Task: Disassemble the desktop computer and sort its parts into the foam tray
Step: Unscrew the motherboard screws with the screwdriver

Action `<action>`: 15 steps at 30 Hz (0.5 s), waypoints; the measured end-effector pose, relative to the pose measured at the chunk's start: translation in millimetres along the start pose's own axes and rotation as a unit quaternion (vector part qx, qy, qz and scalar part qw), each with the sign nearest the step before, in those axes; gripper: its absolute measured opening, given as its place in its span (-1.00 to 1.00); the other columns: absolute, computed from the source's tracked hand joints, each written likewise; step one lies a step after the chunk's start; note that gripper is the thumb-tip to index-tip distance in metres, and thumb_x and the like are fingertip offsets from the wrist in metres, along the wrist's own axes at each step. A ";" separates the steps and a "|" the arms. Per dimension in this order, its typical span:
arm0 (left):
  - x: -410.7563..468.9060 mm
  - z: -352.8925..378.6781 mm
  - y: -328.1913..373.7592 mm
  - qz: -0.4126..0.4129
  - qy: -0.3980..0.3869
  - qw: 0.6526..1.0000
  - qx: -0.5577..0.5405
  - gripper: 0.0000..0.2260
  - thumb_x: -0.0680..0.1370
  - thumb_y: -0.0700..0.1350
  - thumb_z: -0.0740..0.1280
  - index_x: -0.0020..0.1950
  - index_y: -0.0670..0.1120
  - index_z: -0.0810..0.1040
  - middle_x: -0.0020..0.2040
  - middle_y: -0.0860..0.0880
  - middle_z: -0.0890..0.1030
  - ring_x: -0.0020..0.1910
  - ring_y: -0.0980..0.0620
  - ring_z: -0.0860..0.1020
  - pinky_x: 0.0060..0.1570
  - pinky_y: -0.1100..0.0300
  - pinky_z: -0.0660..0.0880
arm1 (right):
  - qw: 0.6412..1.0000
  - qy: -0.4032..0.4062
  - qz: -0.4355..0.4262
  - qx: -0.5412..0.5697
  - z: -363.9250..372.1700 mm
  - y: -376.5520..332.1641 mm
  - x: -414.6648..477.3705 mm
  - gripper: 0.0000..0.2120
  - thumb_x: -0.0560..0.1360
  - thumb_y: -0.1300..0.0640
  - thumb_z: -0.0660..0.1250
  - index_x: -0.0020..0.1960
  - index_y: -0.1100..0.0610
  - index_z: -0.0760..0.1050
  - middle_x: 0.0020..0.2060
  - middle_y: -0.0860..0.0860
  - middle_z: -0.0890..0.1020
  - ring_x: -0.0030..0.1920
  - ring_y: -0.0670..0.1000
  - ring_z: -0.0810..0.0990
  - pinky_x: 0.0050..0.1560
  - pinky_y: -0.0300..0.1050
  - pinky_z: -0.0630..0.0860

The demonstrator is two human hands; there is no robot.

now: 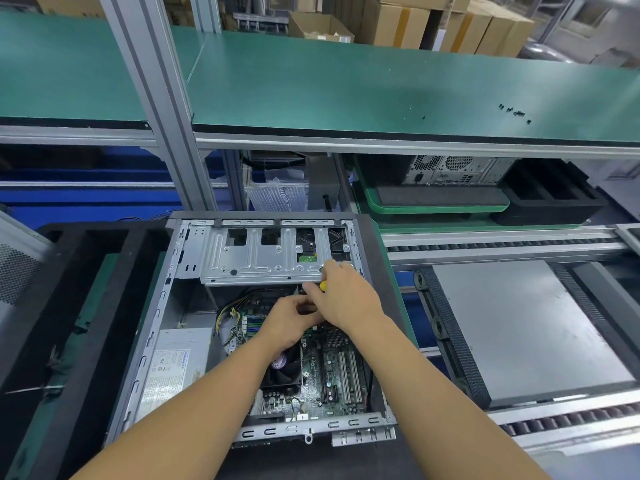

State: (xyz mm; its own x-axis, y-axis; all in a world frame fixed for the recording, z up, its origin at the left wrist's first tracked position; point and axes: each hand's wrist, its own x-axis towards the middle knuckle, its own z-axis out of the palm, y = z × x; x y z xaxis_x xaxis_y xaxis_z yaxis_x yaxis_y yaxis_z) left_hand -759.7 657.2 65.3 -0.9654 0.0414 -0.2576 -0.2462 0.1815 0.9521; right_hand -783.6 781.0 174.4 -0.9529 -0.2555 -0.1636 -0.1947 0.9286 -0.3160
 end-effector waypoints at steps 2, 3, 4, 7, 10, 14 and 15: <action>1.3 2.2 -1.1 -0.008 -0.002 1.000 -0.008 -0.84 0.45 -0.16 0.52 -0.03 0.05 0.67 -0.10 0.10 0.72 -0.06 0.20 0.66 -0.10 0.39 0.48 | 1.000 0.024 0.017 -0.012 0.7 1.4 1.1 -0.66 0.60 -0.12 0.23 0.13 0.16 0.39 0.01 0.12 0.58 -0.01 0.19 0.60 -0.20 -0.05 0.45; 2.0 2.7 -1.9 -0.011 -0.004 1.000 -0.014 -0.83 0.44 -0.17 0.53 -0.01 0.03 0.67 -0.10 0.09 0.73 -0.05 0.19 0.66 -0.09 0.38 0.48 | 1.000 0.022 0.015 -0.006 0.5 2.0 1.4 -0.70 0.61 -0.08 0.23 0.12 0.16 0.39 -0.01 0.13 0.61 -0.02 0.19 0.60 -0.21 -0.06 0.43; 1.7 2.3 -1.7 -0.013 -0.006 1.000 -0.018 -0.82 0.44 -0.17 0.53 0.00 0.02 0.67 -0.09 0.09 0.73 -0.05 0.20 0.66 -0.10 0.41 0.48 | 1.000 0.014 0.006 0.002 -0.2 2.4 1.4 -0.75 0.61 -0.03 0.24 0.12 0.16 0.40 0.00 0.13 0.61 0.00 0.19 0.60 -0.19 -0.06 0.43; 1.0 -1.3 0.3 -0.012 -0.013 1.000 -0.020 -0.81 0.46 -0.18 0.51 0.05 0.01 0.69 -0.08 0.13 0.72 -0.07 0.28 0.64 -0.15 0.52 0.42 | 0.999 -0.022 -0.033 0.025 -4.3 2.5 1.7 -0.89 0.58 0.11 0.26 0.08 0.10 0.44 0.07 0.10 0.54 0.06 0.14 0.54 -0.03 -0.04 0.47; -0.7 -4.0 3.0 -0.024 -0.022 0.999 -0.020 -0.81 0.46 -0.20 0.50 -0.02 0.07 0.71 -0.09 0.10 0.73 -0.07 0.27 0.64 -0.13 0.49 0.43 | 0.996 -0.062 -0.044 0.050 -6.3 -0.2 1.9 -0.86 0.56 0.19 0.26 0.12 0.12 0.42 0.13 0.09 0.44 0.07 0.13 0.50 0.07 0.00 0.47; 0.5 -1.5 2.1 -0.024 -0.004 1.000 -0.015 -0.86 0.34 -0.06 0.55 -0.14 0.11 0.71 -0.13 0.00 0.73 -0.11 0.12 0.65 -0.02 0.21 0.51 | 0.998 -0.042 -0.034 0.020 -4.4 -1.7 0.9 -0.76 0.58 0.08 0.27 0.19 0.17 0.40 0.13 0.11 0.44 0.12 0.16 0.50 0.11 0.07 0.50; 1.2 -0.7 1.5 -0.025 0.002 1.000 -0.012 -0.77 0.26 0.04 0.56 -0.13 0.06 0.71 -0.13 -0.04 0.73 -0.11 0.05 0.66 0.01 0.11 0.52 | 0.999 -0.024 -0.024 0.006 -4.3 -1.2 0.7 -0.70 0.59 -0.01 0.26 0.20 0.17 0.40 0.12 0.11 0.46 0.11 0.16 0.51 0.07 0.06 0.51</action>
State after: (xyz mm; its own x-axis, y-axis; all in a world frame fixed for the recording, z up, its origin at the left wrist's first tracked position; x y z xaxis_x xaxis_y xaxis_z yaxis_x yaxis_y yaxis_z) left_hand -761.4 656.9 66.6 -0.9521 0.0285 -0.3044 -0.2963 0.1589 0.9418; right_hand -785.0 780.9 178.7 -0.9299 -0.3130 -0.1929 -0.2373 0.9116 -0.3356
